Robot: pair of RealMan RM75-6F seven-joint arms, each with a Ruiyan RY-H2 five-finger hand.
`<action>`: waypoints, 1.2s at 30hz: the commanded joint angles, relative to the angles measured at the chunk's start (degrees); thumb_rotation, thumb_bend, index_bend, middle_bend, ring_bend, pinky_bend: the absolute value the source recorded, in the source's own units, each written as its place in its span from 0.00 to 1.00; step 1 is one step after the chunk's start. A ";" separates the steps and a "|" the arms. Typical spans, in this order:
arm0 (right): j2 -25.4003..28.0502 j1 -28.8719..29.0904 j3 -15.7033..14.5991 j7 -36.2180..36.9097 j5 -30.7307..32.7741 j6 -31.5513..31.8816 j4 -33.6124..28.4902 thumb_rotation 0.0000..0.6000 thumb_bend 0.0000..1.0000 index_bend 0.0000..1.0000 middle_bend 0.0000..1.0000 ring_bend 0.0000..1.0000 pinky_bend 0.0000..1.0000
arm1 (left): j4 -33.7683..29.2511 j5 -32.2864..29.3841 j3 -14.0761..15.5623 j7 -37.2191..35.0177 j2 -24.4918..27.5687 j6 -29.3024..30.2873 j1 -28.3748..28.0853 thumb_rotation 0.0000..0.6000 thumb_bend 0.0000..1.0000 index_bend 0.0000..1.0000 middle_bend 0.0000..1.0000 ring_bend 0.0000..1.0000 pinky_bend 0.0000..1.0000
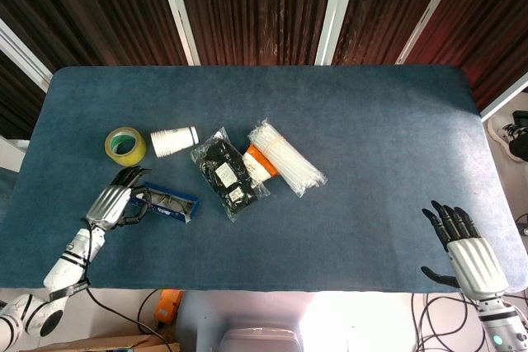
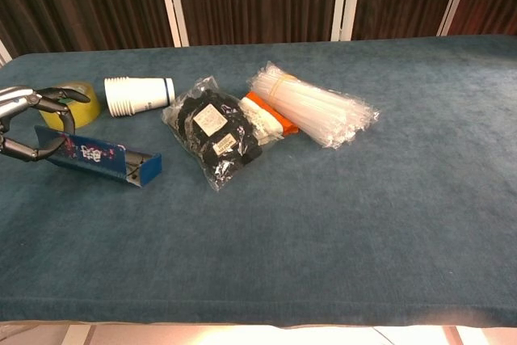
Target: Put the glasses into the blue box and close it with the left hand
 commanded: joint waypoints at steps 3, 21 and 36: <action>0.16 -0.07 0.09 0.24 0.21 0.12 0.07 1.00 0.27 0.00 0.00 0.00 0.00 | 1.27 -3.66 -1.96 0.39 -0.47 -6.01 -2.27 1.00 0.73 0.67 0.09 0.00 0.04; 0.74 -0.26 0.38 1.30 0.81 0.46 -0.03 1.00 0.27 0.00 0.00 0.00 0.00 | 6.88 -6.30 -4.45 -2.00 -3.80 -11.99 -5.42 1.00 0.67 0.67 0.09 0.00 0.05; 1.13 -0.40 0.59 2.37 0.79 1.00 0.07 1.00 0.27 0.00 0.00 0.00 0.00 | 9.51 -9.34 -6.14 3.95 -8.29 -14.77 -7.52 1.00 0.56 0.66 0.12 0.00 0.05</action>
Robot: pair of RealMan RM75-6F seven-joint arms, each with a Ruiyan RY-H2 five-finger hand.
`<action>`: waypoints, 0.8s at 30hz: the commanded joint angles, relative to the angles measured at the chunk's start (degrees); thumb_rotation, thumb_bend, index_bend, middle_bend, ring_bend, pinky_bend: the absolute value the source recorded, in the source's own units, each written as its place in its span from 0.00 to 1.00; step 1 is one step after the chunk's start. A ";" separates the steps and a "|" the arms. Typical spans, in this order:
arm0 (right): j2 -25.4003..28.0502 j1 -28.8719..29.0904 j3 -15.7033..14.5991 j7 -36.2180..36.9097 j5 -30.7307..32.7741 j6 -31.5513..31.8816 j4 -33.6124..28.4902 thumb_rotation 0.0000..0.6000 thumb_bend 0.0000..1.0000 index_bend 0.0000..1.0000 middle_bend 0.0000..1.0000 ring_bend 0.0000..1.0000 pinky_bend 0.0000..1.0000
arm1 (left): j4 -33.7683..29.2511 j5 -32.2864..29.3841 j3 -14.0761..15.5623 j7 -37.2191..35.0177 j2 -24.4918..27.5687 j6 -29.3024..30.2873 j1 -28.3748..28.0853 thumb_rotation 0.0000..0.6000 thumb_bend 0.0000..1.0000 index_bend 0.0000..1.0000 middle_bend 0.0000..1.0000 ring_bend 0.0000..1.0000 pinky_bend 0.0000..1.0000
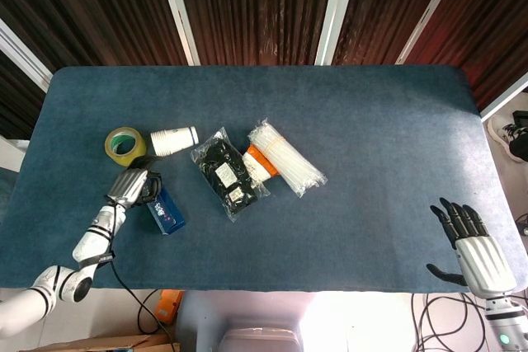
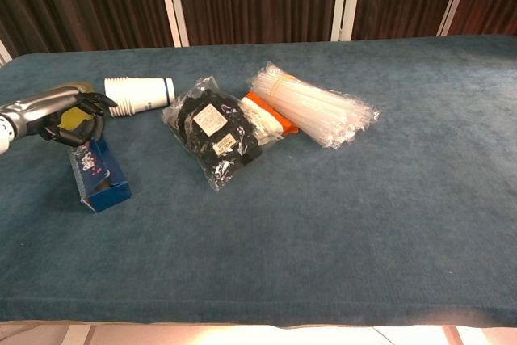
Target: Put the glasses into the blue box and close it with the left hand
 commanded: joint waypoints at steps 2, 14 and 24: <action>0.20 -0.12 0.07 0.56 -0.04 0.33 0.05 1.00 0.27 0.00 0.00 0.00 0.00 | 0.90 -1.20 -0.70 1.18 -1.30 -0.93 -0.57 1.00 0.52 0.55 0.11 0.00 0.05; 0.65 -0.41 0.18 1.92 -0.30 1.13 0.27 1.00 0.27 0.00 0.00 0.00 0.00 | -2.05 -0.58 -2.26 -1.51 -1.35 1.60 -0.56 1.00 0.40 0.00 0.02 0.00 0.05; 0.01 -0.48 0.28 -0.10 0.35 0.69 0.38 1.00 0.27 0.00 0.00 0.00 0.00 | -30.35 10.45 8.47 10.68 19.57 21.93 13.08 1.00 0.41 0.00 0.00 0.00 0.04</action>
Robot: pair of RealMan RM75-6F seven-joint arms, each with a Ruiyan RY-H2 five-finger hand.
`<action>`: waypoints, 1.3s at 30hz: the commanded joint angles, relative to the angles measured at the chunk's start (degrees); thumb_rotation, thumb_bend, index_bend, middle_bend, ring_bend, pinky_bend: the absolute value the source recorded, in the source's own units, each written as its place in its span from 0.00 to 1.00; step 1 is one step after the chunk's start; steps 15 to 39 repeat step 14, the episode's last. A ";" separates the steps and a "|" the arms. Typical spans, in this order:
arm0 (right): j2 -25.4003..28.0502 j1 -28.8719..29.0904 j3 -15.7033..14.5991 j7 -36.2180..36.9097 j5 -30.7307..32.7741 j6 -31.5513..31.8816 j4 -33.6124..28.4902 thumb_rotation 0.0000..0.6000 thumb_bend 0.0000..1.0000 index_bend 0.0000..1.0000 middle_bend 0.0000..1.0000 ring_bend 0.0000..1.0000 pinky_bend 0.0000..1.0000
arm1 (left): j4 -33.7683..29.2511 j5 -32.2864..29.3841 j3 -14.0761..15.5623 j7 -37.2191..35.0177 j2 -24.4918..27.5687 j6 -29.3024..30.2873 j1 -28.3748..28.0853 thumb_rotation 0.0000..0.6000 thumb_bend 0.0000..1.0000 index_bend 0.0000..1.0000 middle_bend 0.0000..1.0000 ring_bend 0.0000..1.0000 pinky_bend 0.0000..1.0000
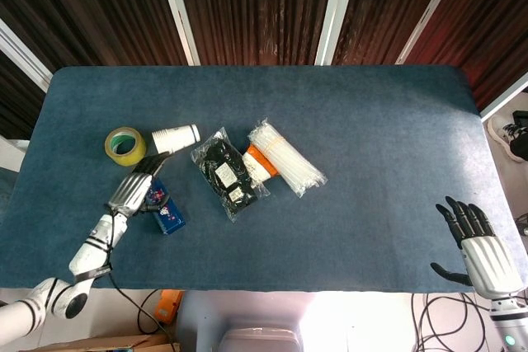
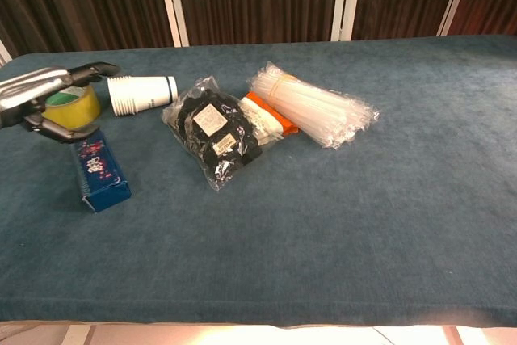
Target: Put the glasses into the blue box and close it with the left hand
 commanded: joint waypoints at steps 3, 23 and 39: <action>-0.97 0.11 0.05 -2.54 0.68 -0.85 -0.20 1.00 0.27 0.00 0.00 0.00 0.00 | -19.58 7.37 10.57 11.82 16.43 19.54 16.01 1.00 0.40 0.00 0.00 0.00 0.03; -3.44 0.30 0.59 -8.19 2.60 -1.98 -0.43 1.00 0.27 0.00 0.00 0.00 0.00 | -16.90 7.07 10.14 11.22 17.60 27.81 23.17 1.00 0.40 0.00 0.00 0.00 0.02; -3.44 0.30 0.59 -8.19 2.60 -1.98 -0.43 1.00 0.27 0.00 0.00 0.00 0.00 | -16.90 7.07 10.14 11.22 17.60 27.81 23.17 1.00 0.40 0.00 0.00 0.00 0.02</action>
